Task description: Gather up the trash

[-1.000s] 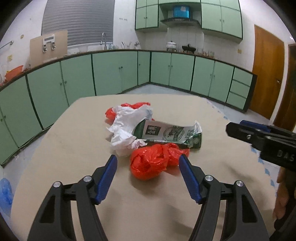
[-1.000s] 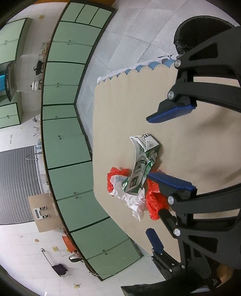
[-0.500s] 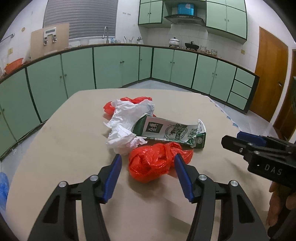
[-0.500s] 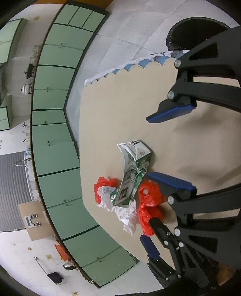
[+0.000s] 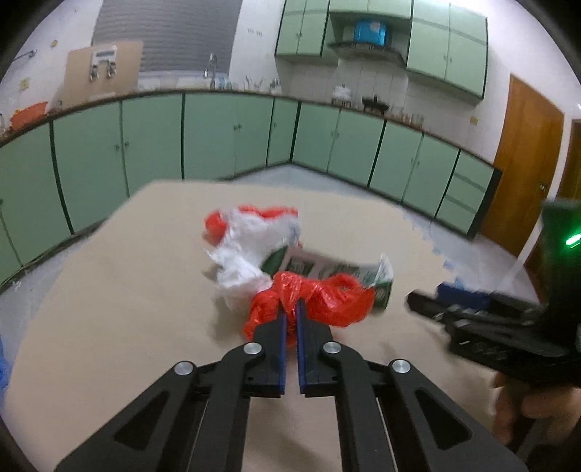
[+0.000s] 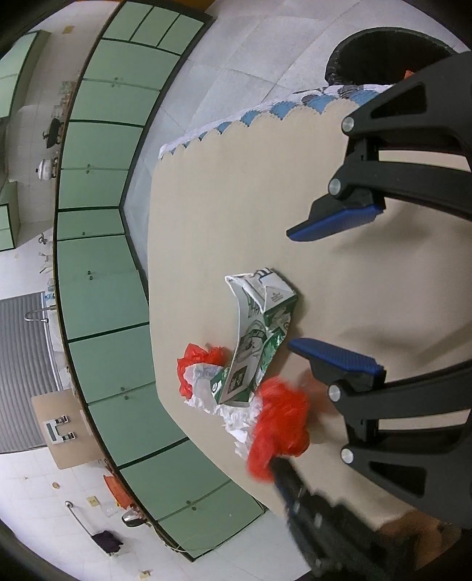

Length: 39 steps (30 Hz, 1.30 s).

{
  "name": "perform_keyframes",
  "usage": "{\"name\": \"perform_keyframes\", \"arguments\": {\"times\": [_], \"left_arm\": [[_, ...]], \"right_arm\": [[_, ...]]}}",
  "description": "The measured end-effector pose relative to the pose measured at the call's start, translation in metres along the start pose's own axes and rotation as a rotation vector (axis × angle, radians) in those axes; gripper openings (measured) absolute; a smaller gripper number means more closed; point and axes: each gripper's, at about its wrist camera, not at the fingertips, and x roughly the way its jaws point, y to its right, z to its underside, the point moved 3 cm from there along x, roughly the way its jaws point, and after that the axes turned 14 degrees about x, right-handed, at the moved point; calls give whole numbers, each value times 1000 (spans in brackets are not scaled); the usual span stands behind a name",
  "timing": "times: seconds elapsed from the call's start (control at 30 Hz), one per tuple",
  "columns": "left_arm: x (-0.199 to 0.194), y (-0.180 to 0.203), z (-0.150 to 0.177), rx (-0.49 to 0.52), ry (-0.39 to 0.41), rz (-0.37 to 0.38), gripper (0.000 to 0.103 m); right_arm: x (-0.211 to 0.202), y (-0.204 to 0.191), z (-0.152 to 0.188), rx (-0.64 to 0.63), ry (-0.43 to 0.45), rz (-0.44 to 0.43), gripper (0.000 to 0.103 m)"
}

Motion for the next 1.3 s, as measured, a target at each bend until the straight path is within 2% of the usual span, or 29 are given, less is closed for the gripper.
{"name": "perform_keyframes", "arguments": {"times": [0.17,0.37,0.53,0.73,0.77,0.83,1.0,1.07,1.13,1.23,1.3], "left_arm": [[-27,-13,-15,10,86,-49,5],[-4,-39,-11,-11,61,-68,5],[3,-51,-12,-2,75,-80,5],[-3,-60,-14,-19,92,-84,5],[-3,-60,-15,-20,90,-81,5],[-3,-60,-15,-20,89,-81,5],[-7,-60,-12,-39,86,-86,5],[-9,-62,-11,-47,86,-87,5],[-10,-62,-9,-55,80,-85,5],[-12,-61,-8,-65,80,-84,5],[-13,-59,-9,-65,84,-83,5]], "right_arm": [[7,-6,-3,-9,-2,-4,54],[16,-14,-6,-28,-9,0,54],[28,-17,-12,-38,-21,0,54],[47,-16,-19,-28,-38,-7,63],[50,-16,-19,-22,-55,-12,63],[51,-16,-17,-12,-86,-27,56],[26,-33,5,-83,-107,-118,56],[14,-41,13,-131,-94,-143,55],[9,-41,11,-155,-61,-115,57],[13,-29,-3,-93,-39,-83,64],[19,-27,-10,-91,-27,-70,65]]}}
